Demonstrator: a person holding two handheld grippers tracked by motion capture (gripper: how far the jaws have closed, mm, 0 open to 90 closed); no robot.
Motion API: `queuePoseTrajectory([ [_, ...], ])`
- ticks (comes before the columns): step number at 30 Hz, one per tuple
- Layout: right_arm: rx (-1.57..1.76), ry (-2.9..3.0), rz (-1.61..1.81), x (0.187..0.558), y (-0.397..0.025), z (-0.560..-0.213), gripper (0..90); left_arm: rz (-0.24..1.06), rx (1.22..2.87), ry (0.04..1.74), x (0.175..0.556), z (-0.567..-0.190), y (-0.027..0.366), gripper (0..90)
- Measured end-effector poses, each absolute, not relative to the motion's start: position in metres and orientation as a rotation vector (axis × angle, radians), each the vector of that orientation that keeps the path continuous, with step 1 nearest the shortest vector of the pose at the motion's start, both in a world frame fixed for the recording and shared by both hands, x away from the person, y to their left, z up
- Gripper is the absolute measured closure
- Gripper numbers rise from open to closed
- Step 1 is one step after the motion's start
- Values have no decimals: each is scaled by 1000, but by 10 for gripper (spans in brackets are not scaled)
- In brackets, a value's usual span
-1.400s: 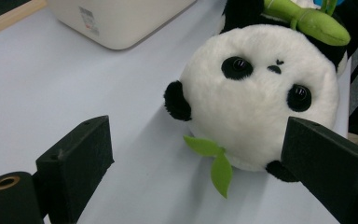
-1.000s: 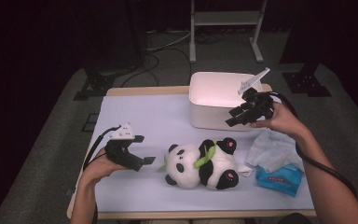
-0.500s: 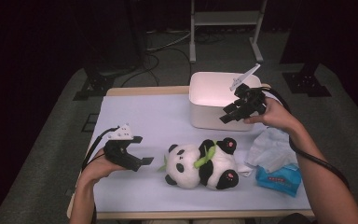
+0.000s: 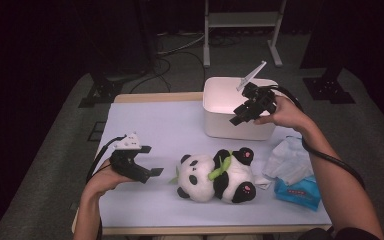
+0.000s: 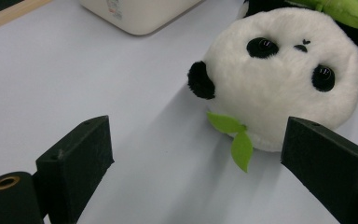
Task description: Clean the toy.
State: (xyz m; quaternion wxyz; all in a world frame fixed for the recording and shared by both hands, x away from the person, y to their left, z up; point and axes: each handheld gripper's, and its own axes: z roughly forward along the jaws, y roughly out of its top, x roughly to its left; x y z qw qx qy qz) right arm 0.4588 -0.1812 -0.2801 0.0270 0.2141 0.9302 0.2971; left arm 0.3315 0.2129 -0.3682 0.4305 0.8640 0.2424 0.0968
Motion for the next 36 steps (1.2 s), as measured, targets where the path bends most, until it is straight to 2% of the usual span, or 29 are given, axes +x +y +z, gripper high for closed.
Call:
queuePoseTrajectory([
  [27, 621, 2889, 768, 492, -170, -295, 621, 210, 2153, 595, 332, -370, 214, 79],
  [36, 578, 2927, 753, 498, -160, -304, 780, 208, 2150, 603, 332, -370, 216, 79],
])
